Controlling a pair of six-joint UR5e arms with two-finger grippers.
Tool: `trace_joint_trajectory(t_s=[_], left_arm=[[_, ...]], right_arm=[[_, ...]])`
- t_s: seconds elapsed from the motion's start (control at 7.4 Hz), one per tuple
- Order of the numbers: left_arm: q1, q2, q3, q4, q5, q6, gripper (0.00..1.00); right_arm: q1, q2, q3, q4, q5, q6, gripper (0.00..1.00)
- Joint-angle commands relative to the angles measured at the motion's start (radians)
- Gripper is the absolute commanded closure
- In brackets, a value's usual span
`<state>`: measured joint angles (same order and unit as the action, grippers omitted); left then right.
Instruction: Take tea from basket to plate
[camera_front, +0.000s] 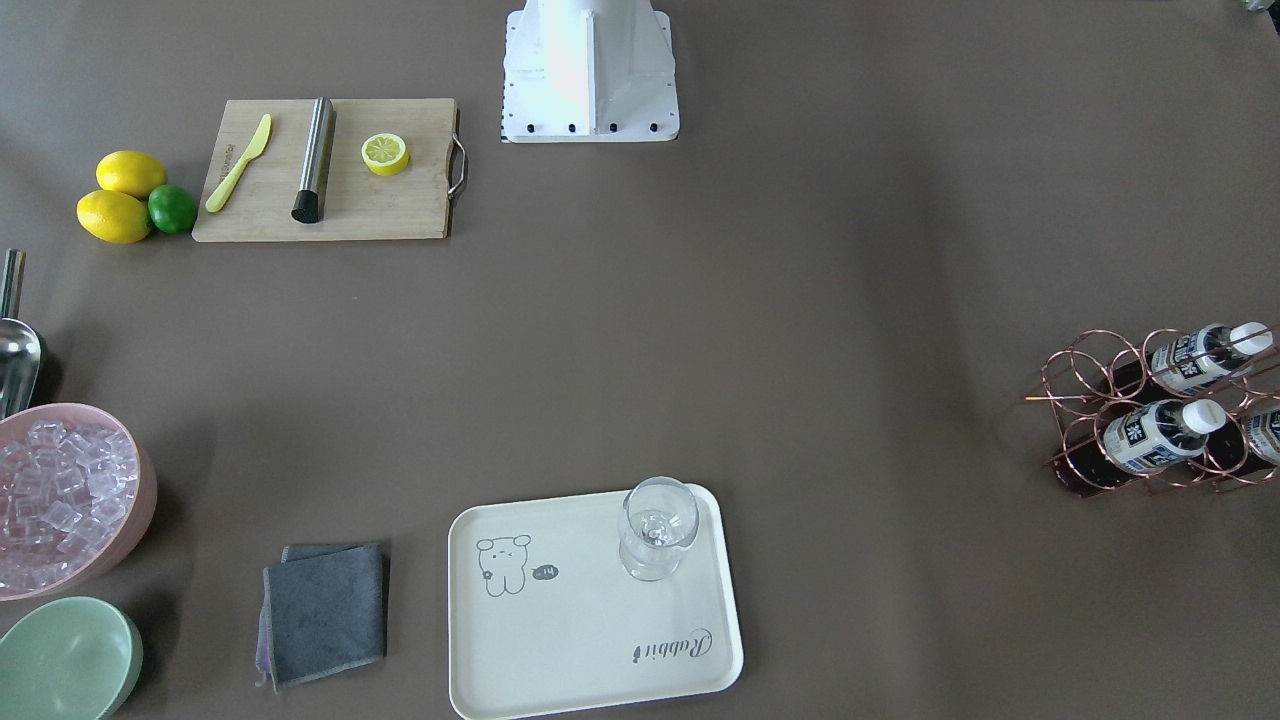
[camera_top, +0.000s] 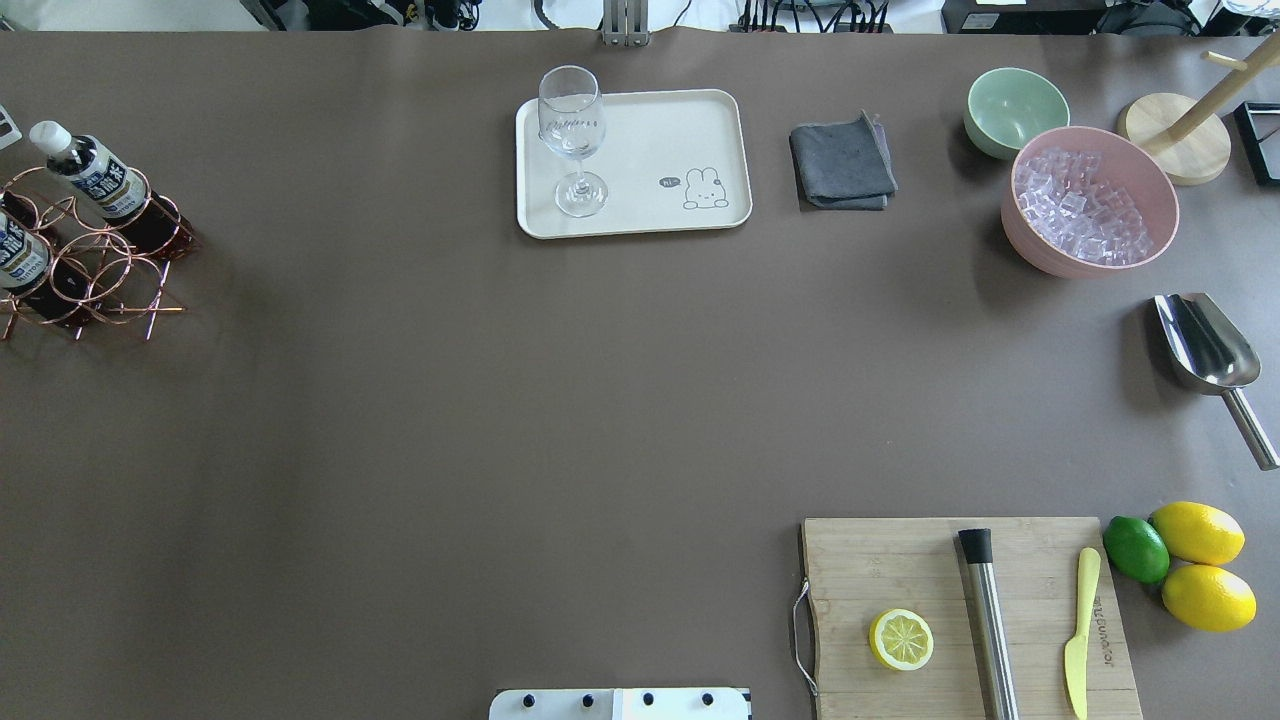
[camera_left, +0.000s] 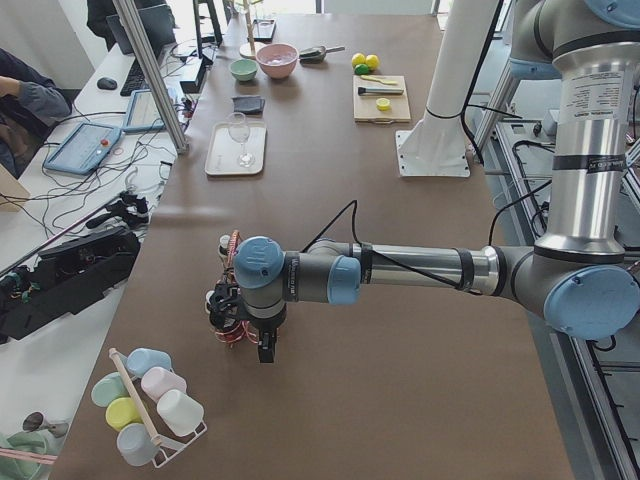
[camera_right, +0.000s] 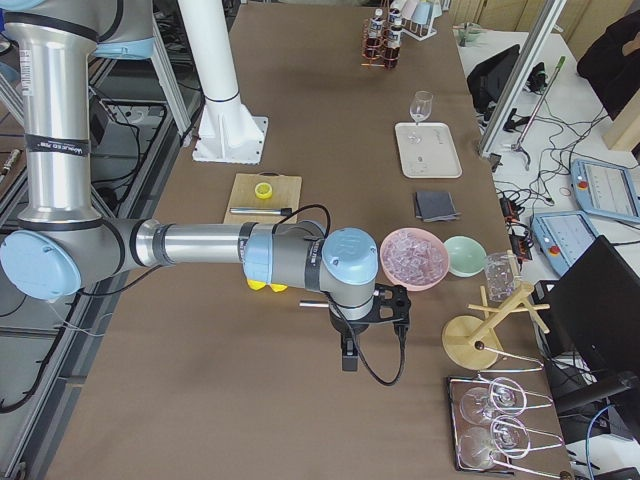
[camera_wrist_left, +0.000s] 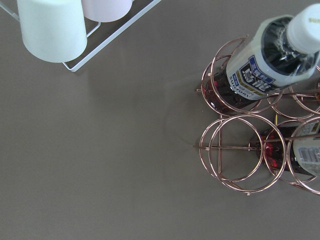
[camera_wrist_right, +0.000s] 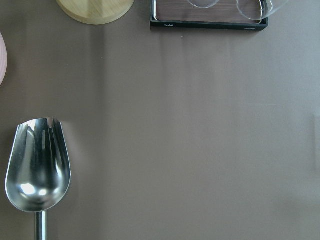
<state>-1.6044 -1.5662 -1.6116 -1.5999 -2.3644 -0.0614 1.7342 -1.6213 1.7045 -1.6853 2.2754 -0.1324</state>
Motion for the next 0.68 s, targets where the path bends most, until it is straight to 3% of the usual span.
trace_joint_trajectory(t_s=[0.0, 0.54], left_arm=[[0.0, 0.0, -0.001, 0.0, -0.001, 0.0, 0.02], [0.006, -0.002, 0.004, 0.005, 0.001, 0.002, 0.02]], right_arm=[[-0.005, -0.006, 0.024, -0.005, 0.007, -0.001, 0.0], [-0.053, -0.015, 0.047, -0.004, 0.009, -0.001, 0.0]])
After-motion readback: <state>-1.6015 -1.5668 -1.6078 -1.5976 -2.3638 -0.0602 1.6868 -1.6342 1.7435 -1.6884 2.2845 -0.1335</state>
